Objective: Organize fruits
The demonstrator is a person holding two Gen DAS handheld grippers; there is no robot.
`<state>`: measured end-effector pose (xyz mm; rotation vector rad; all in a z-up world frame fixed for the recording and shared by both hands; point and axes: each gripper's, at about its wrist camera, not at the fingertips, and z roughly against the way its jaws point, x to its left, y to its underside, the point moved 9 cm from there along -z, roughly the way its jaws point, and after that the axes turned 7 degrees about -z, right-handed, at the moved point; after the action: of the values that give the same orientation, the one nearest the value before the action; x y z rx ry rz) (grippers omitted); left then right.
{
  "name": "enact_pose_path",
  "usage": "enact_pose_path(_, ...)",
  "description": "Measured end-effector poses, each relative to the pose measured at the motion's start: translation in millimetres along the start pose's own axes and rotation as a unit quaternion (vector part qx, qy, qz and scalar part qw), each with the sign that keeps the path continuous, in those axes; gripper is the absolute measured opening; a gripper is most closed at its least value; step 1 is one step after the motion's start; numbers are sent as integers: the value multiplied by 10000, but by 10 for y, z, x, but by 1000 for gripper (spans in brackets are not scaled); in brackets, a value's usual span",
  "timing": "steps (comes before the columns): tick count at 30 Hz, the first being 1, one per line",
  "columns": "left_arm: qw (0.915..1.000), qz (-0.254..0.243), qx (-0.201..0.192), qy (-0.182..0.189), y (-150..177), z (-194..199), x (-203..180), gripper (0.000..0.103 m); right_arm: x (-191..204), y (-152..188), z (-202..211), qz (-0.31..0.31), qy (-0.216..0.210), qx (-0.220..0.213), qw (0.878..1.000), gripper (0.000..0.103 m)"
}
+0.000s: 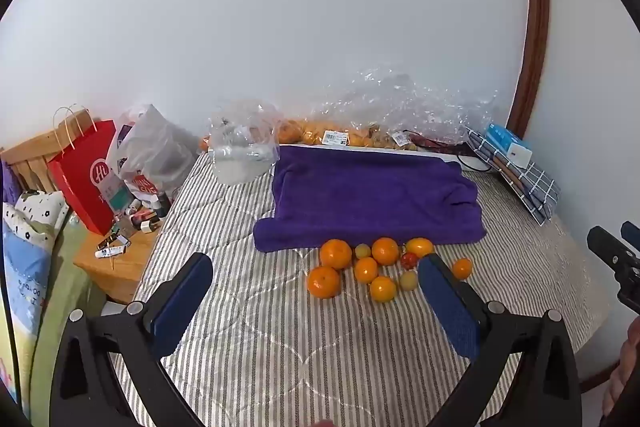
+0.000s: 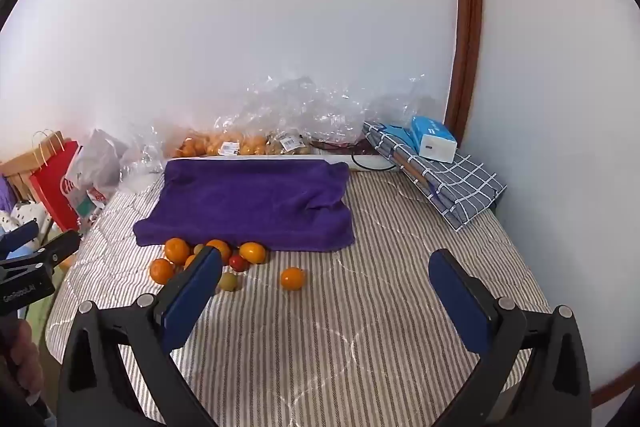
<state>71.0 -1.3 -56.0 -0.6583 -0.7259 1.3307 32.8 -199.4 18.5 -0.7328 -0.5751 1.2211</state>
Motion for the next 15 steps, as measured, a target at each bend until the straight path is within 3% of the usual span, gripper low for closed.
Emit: enact_pose_path(15, 9999, 113, -72, 59, -87, 128, 10, 103, 9, -23, 153, -11, -144, 14, 9999, 102)
